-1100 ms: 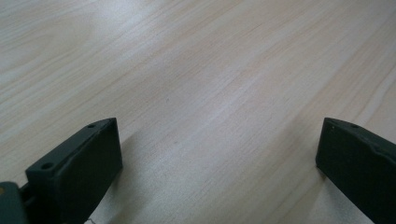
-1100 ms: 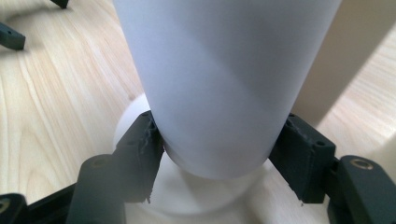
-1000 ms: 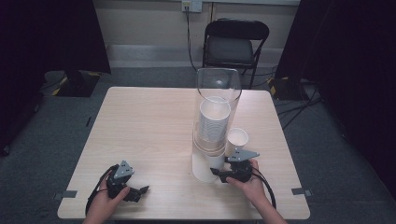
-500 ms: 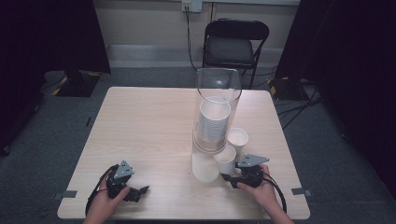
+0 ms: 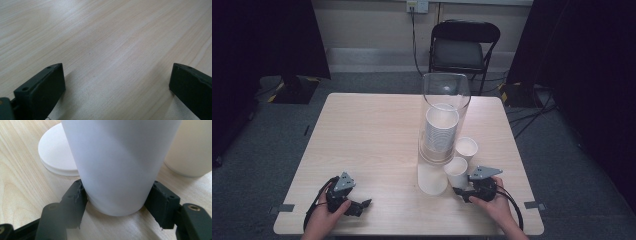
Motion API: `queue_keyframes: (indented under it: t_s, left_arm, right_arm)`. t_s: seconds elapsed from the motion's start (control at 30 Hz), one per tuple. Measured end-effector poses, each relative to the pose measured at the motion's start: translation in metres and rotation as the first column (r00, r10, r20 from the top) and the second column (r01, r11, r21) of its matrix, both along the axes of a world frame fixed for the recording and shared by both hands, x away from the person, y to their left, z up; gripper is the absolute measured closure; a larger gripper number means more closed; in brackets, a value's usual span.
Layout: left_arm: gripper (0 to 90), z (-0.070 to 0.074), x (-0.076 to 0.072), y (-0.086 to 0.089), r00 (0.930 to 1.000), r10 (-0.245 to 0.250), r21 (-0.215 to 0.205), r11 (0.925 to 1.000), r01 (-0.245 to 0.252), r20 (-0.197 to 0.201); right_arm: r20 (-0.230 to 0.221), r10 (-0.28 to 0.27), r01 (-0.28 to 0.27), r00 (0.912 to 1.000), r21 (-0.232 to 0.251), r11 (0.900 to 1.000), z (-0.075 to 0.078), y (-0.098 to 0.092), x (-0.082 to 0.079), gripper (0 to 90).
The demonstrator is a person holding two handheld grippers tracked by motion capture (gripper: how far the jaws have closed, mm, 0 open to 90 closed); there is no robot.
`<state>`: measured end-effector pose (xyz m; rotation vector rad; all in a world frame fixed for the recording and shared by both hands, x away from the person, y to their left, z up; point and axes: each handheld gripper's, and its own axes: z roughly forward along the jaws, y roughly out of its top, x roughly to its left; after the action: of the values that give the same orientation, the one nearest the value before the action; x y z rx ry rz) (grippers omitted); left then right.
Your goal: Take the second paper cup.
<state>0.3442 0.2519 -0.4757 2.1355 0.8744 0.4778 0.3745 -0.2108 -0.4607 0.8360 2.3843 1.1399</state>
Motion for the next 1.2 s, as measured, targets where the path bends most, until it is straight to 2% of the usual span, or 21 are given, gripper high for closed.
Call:
queue_keyframes:
  t_s: [0.17,0.9,0.97,1.13,1.2]
  left_arm:
    - [0.0,0.000,0.000,0.000,1.0000,0.000,0.000,1.0000,0.000,0.000]
    - [0.0,0.000,0.000,0.000,1.0000,0.000,0.000,1.0000,0.000,0.000]
    - [0.0,0.000,0.000,0.000,1.0000,0.000,0.000,1.0000,0.000,0.000]
    - [0.0,0.000,0.000,0.000,1.0000,-0.001,0.001,1.0000,0.001,0.000]
    - [0.0,0.000,0.000,0.000,1.0000,0.000,0.000,1.0000,0.000,0.000]
  right_arm:
    - [0.009,-0.021,0.021,0.9997,-0.008,1.000,0.000,-0.002,0.000,35.7]
    - [0.009,-0.037,0.038,0.9993,-0.013,0.999,0.000,-0.009,0.000,31.5]
    - [0.007,-0.046,0.046,0.9989,-0.019,0.999,-0.001,-0.010,0.000,26.2]
    - [0.008,-0.044,0.044,0.9990,-0.032,0.999,0.000,-0.011,-0.002,23.1]
    - [0.023,-0.045,0.046,0.9987,-0.055,0.997,0.002,-0.013,-0.006,20.5]
